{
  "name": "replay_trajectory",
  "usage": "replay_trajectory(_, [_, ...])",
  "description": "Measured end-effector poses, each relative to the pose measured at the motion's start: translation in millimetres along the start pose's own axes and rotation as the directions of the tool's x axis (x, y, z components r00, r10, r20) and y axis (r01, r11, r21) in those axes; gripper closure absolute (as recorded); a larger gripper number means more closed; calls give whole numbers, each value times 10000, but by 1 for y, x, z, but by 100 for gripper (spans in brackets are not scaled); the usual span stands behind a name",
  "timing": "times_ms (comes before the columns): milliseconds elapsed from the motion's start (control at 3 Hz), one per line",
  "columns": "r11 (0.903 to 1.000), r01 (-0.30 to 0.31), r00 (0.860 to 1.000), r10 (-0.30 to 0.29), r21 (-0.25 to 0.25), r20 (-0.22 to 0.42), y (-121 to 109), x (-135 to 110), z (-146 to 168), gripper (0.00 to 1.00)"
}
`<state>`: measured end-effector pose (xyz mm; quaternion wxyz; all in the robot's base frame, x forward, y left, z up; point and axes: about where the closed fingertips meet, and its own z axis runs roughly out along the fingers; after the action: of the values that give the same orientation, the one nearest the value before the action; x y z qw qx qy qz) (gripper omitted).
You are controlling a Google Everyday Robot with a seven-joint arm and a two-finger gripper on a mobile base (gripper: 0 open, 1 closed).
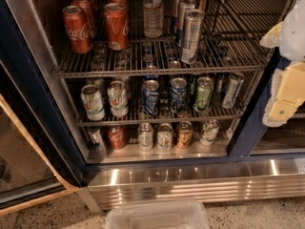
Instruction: Pick coke can from top shelf of fridge
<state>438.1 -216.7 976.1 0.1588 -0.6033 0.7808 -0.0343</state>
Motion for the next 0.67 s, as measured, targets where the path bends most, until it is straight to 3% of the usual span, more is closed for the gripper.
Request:
replay_trajectory(333, [10000, 0, 10000, 0, 1, 0, 0, 0, 0, 0])
replay_trajectory(667, [9996, 132, 9985, -145, 257, 523, -6, -15, 2, 0])
